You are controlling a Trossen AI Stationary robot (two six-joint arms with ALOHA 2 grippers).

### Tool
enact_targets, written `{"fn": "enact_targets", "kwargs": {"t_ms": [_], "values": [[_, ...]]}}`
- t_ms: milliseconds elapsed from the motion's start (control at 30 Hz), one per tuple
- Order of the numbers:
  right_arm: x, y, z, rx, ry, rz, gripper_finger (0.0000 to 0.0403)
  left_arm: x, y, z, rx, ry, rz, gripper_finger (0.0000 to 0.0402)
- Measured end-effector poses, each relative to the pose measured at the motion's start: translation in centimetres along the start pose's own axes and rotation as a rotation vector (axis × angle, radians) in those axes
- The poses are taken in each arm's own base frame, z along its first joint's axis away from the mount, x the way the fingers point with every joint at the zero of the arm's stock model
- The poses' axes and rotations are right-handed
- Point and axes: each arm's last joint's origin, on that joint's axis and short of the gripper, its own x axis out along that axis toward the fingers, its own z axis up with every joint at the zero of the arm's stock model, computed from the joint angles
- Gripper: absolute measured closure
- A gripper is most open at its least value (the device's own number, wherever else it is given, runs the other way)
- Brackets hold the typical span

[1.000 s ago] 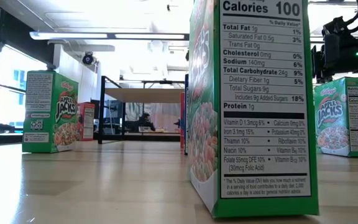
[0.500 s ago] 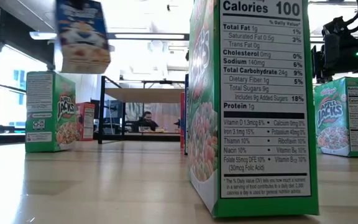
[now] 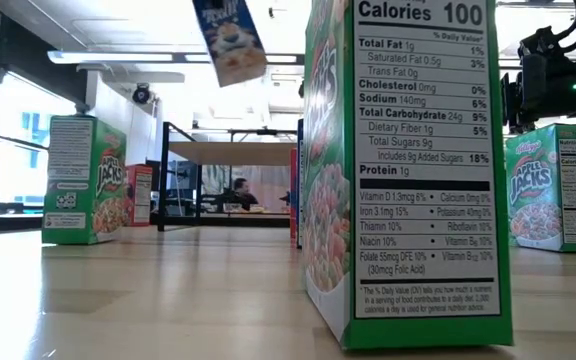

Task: Stack cereal on shelf
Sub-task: Put the bottom blue cereal box on the shelf

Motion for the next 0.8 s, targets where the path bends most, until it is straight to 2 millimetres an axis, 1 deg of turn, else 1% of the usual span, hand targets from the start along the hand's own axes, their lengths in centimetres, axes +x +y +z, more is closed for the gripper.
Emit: {"fn": "enact_targets", "kwargs": {"t_ms": [67, 167, 233, 267, 333, 400, 500, 633, 800], "values": [[0.0, 0.0, 0.0, 0.0, 0.0, 0.0, 0.0403, 0.3, 1.8, 1.1, 0.03, -0.019, 0.029, 0.0244], [0.0, 0.0, 0.0, 0.0, 0.0, 0.0, 0.0403, 1.7, 4.3, 2.2, 0.021, -0.03, 0.03, 0.0244], [0.0, 0.0, 0.0, 0.0, 0.0, 0.0, 0.0403, 2.3, 6.1, 1.9, -0.026, -0.026, 0.038, 0.0244], [0.0, 0.0, 0.0, 0.0, 0.0, 0.0, 0.0403, 2.1, 6.9, 1.4, -0.042, -0.014, 0.049, 0.0244], [0.0, 0.0, 0.0, 0.0, 0.0, 0.0, 0.0403, 1.4, 8.0, 0.8, -0.049, 0.0, 0.126, 0.0244], [0.0, 0.0, 0.0, 0.0, 0.0, 0.0, 0.0403, 1.4, 9.1, 0.3, -0.05, 0.032, 0.201, 0.0244], [0.0, 0.0, 0.0, 0.0, 0.0, 0.0, 0.0403, 3.0, 10.3, 1.0, -0.036, 0.03, 0.229, 0.0244], [0.0, 0.0, 0.0, 0.0, 0.0, 0.0, 0.0403, 4.0, 11.3, 0.9, -0.052, 0.055, 0.22, 0.0244], [0.0, 0.0, 0.0, 0.0, 0.0, 0.0, 0.0403, 7.0, 12.7, 1.1, -0.057, 0.137, 0.206, 0.0244]]}}
